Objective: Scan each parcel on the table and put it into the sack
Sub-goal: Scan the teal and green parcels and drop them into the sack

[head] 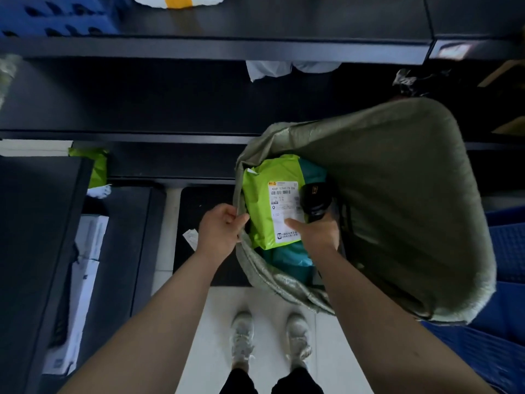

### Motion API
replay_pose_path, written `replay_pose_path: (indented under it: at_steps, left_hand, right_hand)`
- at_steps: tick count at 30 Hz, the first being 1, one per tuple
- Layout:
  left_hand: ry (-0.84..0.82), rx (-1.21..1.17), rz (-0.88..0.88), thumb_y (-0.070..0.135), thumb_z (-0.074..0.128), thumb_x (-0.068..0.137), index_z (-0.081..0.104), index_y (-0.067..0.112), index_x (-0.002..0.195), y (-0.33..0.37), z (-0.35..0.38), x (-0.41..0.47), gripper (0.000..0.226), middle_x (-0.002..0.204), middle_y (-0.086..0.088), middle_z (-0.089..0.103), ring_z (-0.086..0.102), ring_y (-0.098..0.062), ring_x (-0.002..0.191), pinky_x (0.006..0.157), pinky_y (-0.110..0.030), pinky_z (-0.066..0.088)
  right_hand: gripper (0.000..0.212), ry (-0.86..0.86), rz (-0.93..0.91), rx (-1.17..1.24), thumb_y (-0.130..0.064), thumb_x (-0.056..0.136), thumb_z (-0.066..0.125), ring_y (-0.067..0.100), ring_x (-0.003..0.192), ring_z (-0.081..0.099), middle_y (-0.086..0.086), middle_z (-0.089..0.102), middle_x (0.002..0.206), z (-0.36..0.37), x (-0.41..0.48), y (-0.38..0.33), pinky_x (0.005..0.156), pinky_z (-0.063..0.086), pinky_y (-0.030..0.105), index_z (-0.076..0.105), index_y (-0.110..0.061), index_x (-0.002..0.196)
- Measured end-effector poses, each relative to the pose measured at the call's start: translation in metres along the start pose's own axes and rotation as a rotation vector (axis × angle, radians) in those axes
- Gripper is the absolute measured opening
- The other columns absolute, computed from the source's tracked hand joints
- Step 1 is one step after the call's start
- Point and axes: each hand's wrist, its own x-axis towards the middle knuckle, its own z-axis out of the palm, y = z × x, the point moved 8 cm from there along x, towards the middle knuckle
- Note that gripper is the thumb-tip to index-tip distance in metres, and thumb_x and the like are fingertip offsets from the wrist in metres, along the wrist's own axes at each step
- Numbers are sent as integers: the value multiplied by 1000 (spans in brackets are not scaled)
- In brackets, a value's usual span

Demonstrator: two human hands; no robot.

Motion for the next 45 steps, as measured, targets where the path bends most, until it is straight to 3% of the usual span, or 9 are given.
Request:
replay_pose_path:
  at_steps: [5, 11, 15, 18, 21, 25, 30, 35, 45]
  left_hand:
    - [-54, -8, -14, 14, 69, 87, 56, 10, 77, 7, 5, -6, 18, 71, -5, 58, 63, -18, 69, 54, -25, 58]
    - [-144, 71, -15, 21, 64, 91, 59, 2, 103, 28, -2, -36, 23, 106, -22, 65, 63, -36, 102, 91, -49, 52]
    - [-211, 320, 164, 31, 58, 94, 61, 5, 114, 71, -9, -81, 33, 110, -9, 66, 61, -22, 102, 80, -25, 41]
    - [-294, 505, 316, 37, 51, 97, 56, 8, 127, 114, -1, -128, 42, 125, -6, 61, 58, -23, 113, 87, -27, 42]
    - [-315, 692, 586, 37, 51, 97, 54, 11, 133, 168, 19, -184, 44, 133, -8, 57, 54, -26, 120, 97, -34, 44]
    - [-261, 905, 970, 42, 50, 96, 55, 19, 132, 234, 65, -280, 44, 130, -2, 58, 55, -25, 115, 92, -39, 47]
    - [-286, 923, 1257, 44, 48, 96, 54, 22, 131, 277, 144, -413, 42, 130, 2, 58, 54, -23, 114, 90, -37, 46]
    - [-309, 942, 1350, 44, 45, 97, 53, 24, 133, 284, 231, -524, 42, 128, 4, 58, 54, -20, 113, 89, -35, 46]
    - [-364, 1000, 1437, 44, 47, 95, 54, 26, 131, 293, 380, -646, 40, 127, 3, 60, 57, -21, 114, 91, -35, 49]
  right_hand:
    - [77, 0, -18, 14, -41, 59, 90, 27, 108, 64, 9, 67, 118, -26, -13, -2, 87, 52, 34, 59, -9, 122]
    - [72, 37, -14, 112, -36, 61, 90, 29, 101, 65, 10, 68, 111, -83, -65, -1, 80, 53, 38, 60, -7, 120]
    - [59, 88, -37, 214, -34, 61, 90, 28, 94, 67, 8, 71, 99, -145, -127, 7, 77, 56, 41, 65, -9, 108]
    - [50, 116, -63, 244, -34, 61, 89, 23, 88, 66, 2, 71, 92, -201, -179, 18, 79, 57, 40, 67, -14, 102]
    - [38, 145, -80, 274, -35, 61, 89, 16, 71, 61, -3, 66, 75, -266, -225, 37, 63, 52, 33, 58, -25, 78]
    - [42, 153, -59, 271, -41, 62, 87, 15, 50, 62, 5, 71, 63, -352, -280, 81, 51, 56, 33, 64, -12, 83]
    - [41, 223, -68, 309, -35, 62, 88, 19, 63, 73, 1, 71, 63, -454, -327, 151, 58, 60, 36, 59, -20, 87]
    - [43, 291, -107, 344, -37, 61, 88, 14, 61, 72, 0, 70, 74, -546, -354, 227, 51, 55, 27, 57, -22, 87]
    - [35, 447, -68, 393, -33, 67, 87, 10, 57, 70, -1, 69, 75, -689, -345, 344, 53, 56, 30, 59, -19, 85]
